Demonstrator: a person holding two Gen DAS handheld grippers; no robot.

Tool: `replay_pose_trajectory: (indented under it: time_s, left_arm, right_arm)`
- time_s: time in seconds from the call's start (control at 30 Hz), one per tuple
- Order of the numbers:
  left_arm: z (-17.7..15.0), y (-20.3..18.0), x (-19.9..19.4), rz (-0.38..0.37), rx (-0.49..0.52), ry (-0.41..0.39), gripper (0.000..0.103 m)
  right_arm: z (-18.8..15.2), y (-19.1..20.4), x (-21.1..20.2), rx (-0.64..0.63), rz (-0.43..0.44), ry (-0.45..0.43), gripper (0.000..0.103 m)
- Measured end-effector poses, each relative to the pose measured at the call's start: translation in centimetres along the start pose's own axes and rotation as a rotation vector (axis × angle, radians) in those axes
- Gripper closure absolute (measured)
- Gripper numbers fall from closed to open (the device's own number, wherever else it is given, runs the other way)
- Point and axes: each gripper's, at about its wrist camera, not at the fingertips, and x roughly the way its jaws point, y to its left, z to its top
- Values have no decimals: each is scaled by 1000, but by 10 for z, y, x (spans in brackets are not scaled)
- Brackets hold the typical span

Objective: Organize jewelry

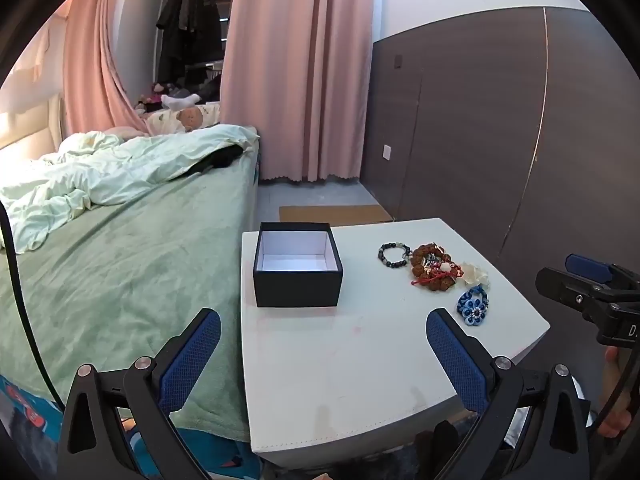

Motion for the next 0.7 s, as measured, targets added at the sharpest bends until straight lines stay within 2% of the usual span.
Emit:
replay_pose_trajectory:
  time_s: [0.27, 0.7]
  left_arm:
    - [4, 8, -4, 22, 6, -9, 0]
    - [1, -2, -3, 40, 35, -23, 0]
  right_arm:
    - [1, 1, 0, 15, 5, -5, 0]
    - [2, 4, 1, 2, 14, -10, 0]
